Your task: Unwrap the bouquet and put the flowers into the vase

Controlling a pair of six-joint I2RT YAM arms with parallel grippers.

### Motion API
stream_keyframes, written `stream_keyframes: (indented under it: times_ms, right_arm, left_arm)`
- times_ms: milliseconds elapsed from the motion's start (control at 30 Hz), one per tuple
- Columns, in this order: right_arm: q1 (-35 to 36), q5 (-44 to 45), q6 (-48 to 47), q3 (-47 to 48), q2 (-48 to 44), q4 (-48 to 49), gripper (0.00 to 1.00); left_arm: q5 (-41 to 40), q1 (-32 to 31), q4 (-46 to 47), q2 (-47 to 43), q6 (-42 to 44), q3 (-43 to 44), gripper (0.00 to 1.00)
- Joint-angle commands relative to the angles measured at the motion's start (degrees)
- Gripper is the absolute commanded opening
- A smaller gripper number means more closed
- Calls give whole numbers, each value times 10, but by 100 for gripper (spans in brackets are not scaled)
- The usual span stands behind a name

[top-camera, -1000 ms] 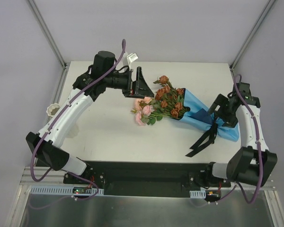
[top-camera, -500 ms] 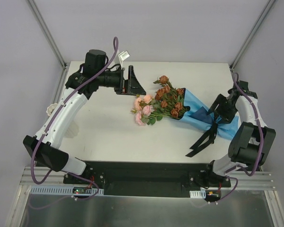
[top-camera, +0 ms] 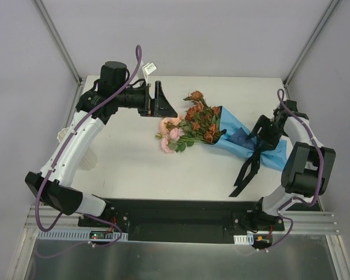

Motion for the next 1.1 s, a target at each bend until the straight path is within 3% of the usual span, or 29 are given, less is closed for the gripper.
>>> stream_keyframes:
  times_ms: [0,167,267,533,700,833,933,1000,1067]
  right_arm:
    - [76,-79,55,-11,-10,40,73]
    - [191,-96,140,14,-23,63,75]
    - [211,-89,153,22,-38,58,77]
    - [220,-40,23,32,-121,-58,80]
    - [248,-45,-25,-36,-189,-73,78]
    - [284,-30,-18,-132,-237,-54,70]
    - [314,-4,2,-160,-233,-37,70]
    - [331,6,13,-172,-216,-24,70]
    - [359,32,22,-180,-191,0,71]
  left_arm:
    - [-4,4,-2,-2,-6,1,88]
    - [-13,4,-2,6,-14,-2,85]
    - [-18,4,-2,4,-16,-13,83]
    - [-35,-3,-2,-6,-14,-62,75]
    - [-57,-46,-2,11,-6,-68,73]
    - [-72,-92,-2,51,1,-57,71]
    - [-82,-128,-1,96,16,-34,73]
    - [-86,-135,6,125,-5,-22,79]
    - [-83,-137,27,171,-41,-15,79]
